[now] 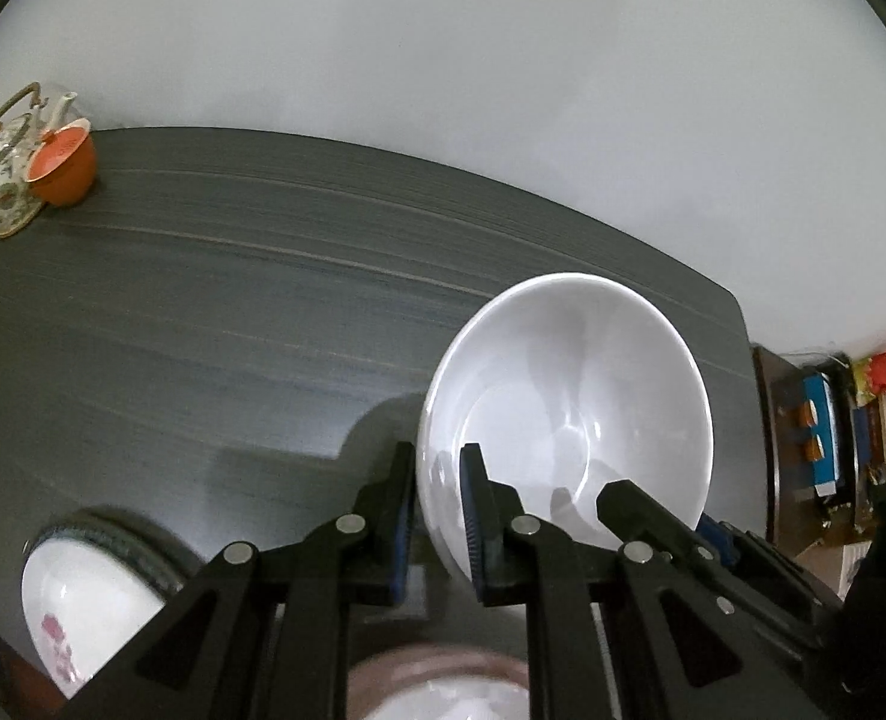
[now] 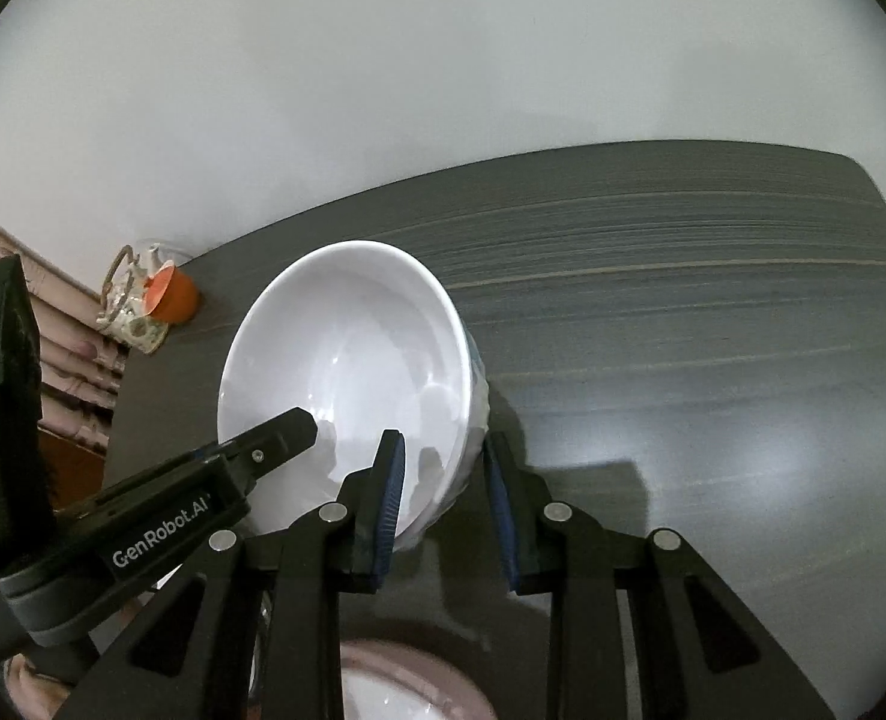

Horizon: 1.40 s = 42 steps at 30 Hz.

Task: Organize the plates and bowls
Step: 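Carry the Dog bowl and lower it into the Rabbit bowl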

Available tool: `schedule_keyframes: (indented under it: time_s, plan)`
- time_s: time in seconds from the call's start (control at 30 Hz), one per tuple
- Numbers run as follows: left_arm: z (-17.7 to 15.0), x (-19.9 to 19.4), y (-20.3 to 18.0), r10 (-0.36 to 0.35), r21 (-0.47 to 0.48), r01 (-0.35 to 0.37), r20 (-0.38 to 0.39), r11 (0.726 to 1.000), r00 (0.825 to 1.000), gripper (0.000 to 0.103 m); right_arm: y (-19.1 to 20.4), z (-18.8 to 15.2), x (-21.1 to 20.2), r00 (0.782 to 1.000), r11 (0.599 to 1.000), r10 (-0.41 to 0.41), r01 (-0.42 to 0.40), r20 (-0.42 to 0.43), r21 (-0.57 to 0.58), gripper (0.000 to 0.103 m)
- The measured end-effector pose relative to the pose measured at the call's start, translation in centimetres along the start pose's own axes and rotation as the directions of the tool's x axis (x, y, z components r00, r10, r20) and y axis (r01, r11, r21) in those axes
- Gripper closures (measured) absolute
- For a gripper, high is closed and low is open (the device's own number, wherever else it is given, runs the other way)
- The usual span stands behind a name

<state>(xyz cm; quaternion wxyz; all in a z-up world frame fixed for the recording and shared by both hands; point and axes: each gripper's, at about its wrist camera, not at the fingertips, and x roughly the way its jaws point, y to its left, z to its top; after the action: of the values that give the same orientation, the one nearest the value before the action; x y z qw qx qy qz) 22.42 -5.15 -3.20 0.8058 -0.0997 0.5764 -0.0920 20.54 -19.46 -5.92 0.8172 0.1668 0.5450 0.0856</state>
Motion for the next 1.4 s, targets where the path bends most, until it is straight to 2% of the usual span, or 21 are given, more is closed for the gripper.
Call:
schedule_keyframes:
  time_s: [0.37,0.7,1.1,1.4]
  plan:
    - [-5.7,-4.6,0.9,-0.024,-0.008,0.024,-0.008,1.000,1.000,0.088,2.1,-5.9,-5.1,1.000,1.000,0.010,-0.009,0.017,-0.002,0.077]
    - [-12.6,-5.0,1.0,-0.016,-0.010,0.016,-0.060,1.000,0.998,0.088,3.0,-10.9,-5.5,1.000,1.000,0.019,-0.019,-0.024,0.007,0.077]
    - [-15.4,-3.0,2.2,-0.006,-0.029,0.002,-0.119,1.000,0.993,0.088,2.4,-14.4,-3.8,0.996,1.000,0.011,-0.009,-0.086,0.023,0.076]
    - [-16.2,-0.6,1.0,0.014,-0.030,-0.019,-0.154,0.999,0.988,0.088,1.7,-15.4,-3.0,0.993,0.999,0.005,-0.001,-0.117,0.033,0.076]
